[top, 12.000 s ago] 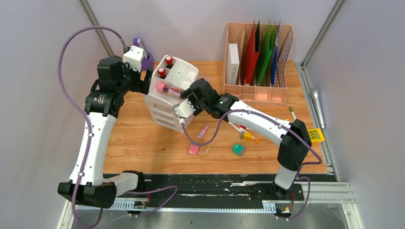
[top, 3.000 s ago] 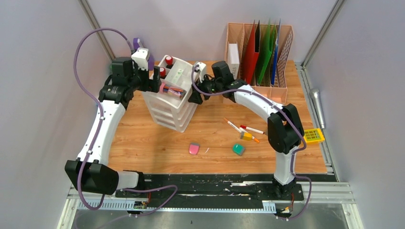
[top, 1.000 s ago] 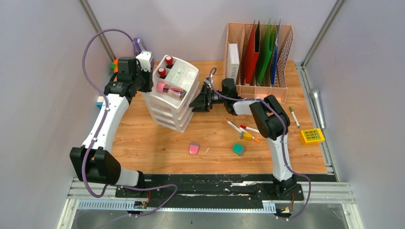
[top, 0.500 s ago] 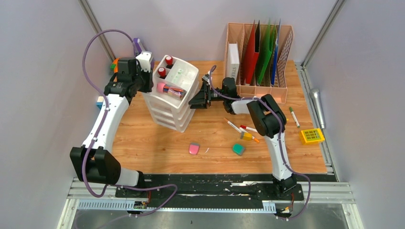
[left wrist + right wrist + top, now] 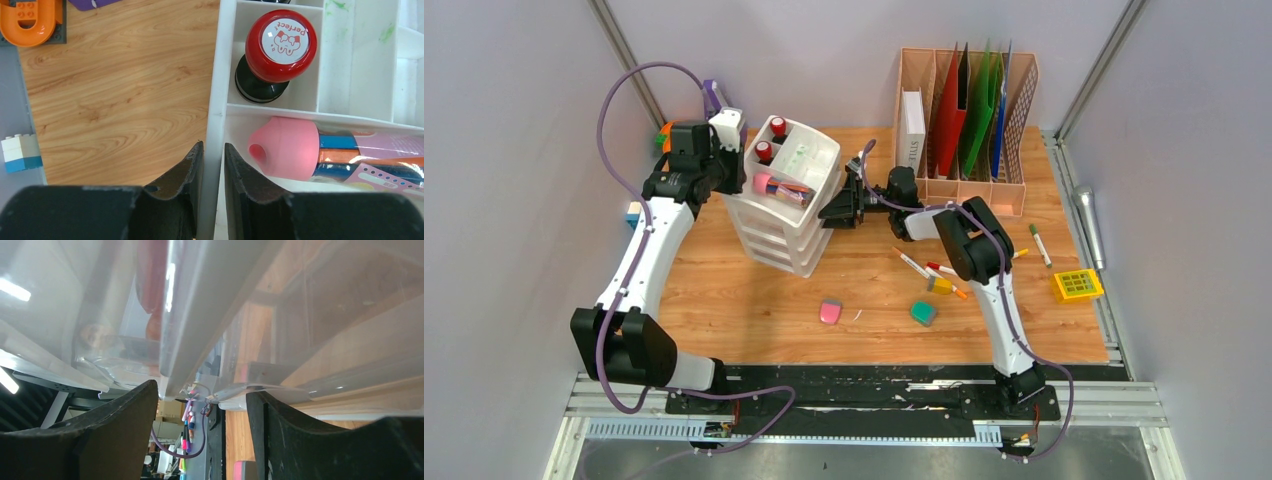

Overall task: Organize the desk
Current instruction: Open the drawer in the storage box.

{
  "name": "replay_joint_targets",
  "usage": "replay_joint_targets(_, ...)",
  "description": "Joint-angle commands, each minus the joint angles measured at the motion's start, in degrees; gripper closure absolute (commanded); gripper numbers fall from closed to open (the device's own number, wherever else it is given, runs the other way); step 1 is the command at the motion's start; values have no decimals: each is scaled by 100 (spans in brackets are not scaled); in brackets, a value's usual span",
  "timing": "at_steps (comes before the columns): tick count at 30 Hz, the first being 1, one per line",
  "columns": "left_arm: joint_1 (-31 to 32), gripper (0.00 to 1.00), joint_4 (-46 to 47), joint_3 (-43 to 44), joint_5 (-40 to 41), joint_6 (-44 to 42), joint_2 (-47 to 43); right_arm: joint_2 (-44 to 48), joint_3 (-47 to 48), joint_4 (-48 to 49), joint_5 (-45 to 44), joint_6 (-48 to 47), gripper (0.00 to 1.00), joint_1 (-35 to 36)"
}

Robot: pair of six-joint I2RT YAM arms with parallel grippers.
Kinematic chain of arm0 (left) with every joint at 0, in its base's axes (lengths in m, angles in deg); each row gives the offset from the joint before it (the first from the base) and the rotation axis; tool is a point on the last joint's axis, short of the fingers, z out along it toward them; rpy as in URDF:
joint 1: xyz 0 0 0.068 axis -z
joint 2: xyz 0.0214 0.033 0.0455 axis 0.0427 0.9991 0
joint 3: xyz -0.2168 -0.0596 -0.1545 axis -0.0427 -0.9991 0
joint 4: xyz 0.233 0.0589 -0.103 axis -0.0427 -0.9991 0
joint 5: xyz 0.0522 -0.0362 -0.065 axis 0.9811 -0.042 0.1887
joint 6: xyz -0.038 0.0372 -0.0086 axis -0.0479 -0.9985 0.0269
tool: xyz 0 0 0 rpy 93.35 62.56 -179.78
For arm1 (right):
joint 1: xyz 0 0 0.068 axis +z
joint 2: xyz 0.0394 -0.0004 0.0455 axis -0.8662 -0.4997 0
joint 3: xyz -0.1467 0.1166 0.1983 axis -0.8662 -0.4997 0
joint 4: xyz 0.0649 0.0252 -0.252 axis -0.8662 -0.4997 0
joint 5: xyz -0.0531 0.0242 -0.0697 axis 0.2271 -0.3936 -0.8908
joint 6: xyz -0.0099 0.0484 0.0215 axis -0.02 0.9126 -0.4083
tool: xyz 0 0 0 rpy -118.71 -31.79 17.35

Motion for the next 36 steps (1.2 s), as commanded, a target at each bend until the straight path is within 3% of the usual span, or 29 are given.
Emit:
replay_joint_targets(1, 16, 71, 89, -39, -238, 101, -49, -125, 284, 969, 17, 530, 35, -20)
replay_joint_targets(10, 15, 74, 105, -106, -189, 94, -71, -293, 402, 1773, -61, 1335, 41, -54)
replay_joint_targets(15, 13, 77, 138, -179, -82, 44, -149, -332, 328, 2256, -125, 1862, 52, -71)
replay_joint_targets(19, 14, 82, 202, -251, 3, 20, -226, -238, 168, 2259, -123, 1857, 58, -140)
replay_joint_targets(25, 15, 100, 210, -238, 113, 31, -219, 80, -238, 1951, -58, 1540, 61, -292)
replay_joint_targets(36, 13, 100, 224, -232, 533, -42, -198, 379, -465, 1892, 5, 1511, 62, -482)
